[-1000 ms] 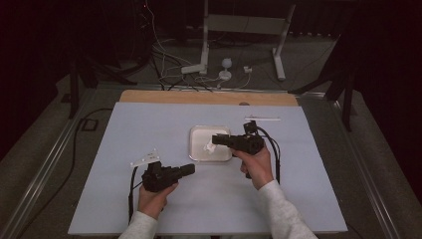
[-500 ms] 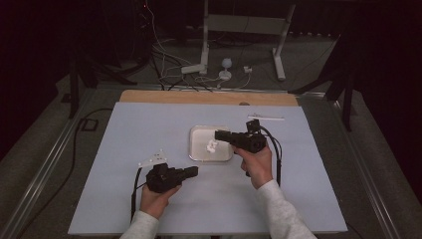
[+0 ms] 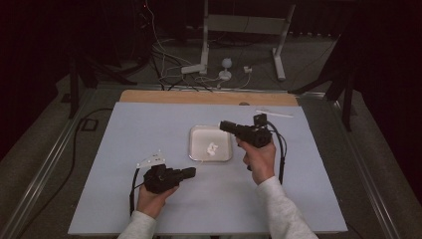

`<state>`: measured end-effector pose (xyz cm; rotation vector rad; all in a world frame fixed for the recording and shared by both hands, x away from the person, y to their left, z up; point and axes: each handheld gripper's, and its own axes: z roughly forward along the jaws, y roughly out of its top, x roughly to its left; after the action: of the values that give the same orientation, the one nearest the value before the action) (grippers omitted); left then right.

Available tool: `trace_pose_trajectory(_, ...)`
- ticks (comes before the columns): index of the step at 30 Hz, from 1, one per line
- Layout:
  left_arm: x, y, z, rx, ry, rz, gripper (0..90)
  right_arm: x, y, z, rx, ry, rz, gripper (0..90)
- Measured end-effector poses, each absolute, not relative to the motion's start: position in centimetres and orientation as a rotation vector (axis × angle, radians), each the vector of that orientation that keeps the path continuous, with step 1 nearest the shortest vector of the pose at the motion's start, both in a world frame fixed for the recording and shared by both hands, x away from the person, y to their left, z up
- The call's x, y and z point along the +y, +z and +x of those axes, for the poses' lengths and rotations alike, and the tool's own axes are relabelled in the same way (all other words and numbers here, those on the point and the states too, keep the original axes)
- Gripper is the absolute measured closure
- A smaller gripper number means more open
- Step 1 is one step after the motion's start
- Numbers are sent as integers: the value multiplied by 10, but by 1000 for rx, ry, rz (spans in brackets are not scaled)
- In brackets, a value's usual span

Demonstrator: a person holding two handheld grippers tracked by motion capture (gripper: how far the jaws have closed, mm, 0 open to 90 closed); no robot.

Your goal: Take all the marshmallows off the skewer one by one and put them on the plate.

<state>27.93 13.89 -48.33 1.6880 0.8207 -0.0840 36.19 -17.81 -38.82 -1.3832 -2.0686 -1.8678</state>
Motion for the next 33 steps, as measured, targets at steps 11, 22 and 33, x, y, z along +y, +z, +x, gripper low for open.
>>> trace_pose_trajectory(11,153,-482,281,860,-89,1590,900,-180,-404,372,-2164,-1764,-1409,789)
trace_pose_trajectory(22,155,-482,282,877,-87,1574,900,-165,-439,385,-2337,-1566,-1494,779)
trace_pose_trajectory(33,157,-483,284,895,-82,1572,900,-156,-465,396,-2401,-1421,-1544,771)
